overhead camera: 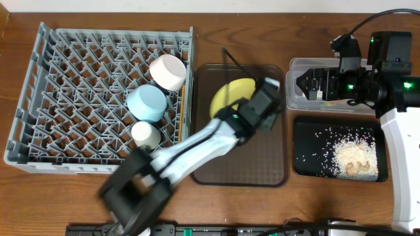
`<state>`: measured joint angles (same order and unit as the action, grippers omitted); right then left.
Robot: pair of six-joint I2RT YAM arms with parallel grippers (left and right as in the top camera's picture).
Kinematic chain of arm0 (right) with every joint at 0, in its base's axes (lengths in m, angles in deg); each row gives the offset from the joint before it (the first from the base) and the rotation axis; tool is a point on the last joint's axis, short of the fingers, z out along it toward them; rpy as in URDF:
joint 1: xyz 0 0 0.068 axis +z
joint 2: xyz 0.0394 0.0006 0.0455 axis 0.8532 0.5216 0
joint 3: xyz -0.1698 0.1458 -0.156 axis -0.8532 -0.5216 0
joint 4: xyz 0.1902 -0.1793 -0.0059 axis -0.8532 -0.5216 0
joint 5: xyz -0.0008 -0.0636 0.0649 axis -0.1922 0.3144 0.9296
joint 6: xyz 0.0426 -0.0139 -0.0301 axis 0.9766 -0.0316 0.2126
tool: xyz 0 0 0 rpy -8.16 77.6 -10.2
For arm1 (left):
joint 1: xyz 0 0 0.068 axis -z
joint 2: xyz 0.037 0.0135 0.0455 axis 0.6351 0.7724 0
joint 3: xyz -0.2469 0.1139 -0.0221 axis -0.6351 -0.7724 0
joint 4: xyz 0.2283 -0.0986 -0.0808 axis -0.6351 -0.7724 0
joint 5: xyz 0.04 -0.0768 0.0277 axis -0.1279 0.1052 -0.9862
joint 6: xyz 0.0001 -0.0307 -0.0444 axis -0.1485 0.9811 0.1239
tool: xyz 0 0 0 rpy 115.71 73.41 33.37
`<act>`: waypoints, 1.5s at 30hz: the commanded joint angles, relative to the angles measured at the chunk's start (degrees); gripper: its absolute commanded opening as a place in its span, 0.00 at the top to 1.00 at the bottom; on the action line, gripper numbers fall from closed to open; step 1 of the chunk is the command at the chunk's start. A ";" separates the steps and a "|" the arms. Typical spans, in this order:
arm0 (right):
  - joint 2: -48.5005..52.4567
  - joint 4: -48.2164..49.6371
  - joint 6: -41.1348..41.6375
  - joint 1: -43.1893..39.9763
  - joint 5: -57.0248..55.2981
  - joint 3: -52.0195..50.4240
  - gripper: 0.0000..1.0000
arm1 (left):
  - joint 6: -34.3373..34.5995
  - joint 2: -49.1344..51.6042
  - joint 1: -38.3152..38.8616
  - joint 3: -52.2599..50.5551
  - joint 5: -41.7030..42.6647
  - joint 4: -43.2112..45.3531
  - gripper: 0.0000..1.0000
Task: Sort waste into correct bins and load items into the dishwasher
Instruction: 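Lift the yellow plate and carry it left into the dish rack, then stand the yellow plate upright in the rack and open the left gripper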
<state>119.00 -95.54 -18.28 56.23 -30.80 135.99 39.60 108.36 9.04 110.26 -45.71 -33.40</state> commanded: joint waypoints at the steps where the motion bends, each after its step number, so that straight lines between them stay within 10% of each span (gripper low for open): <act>1: 0.00 0.07 -0.31 -0.22 0.22 0.24 0.01 | 0.50 -16.35 -2.47 0.39 0.02 -0.98 0.92; 6: 0.00 0.07 -0.31 -0.22 0.22 0.24 0.01 | 5.03 -30.12 -11.98 0.37 9.68 -9.77 0.92; 19: 0.00 0.07 -0.31 -0.22 0.22 0.24 0.01 | 20.24 -28.22 -57.64 0.24 80.41 -14.16 0.92; 45: 0.00 0.07 -0.31 -0.22 0.22 0.24 0.01 | 16.79 -23.08 -59.54 -13.40 70.71 -14.29 0.92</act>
<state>119.00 -95.54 -18.28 56.23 -30.82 135.99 57.44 85.04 -50.26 97.48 26.40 -48.22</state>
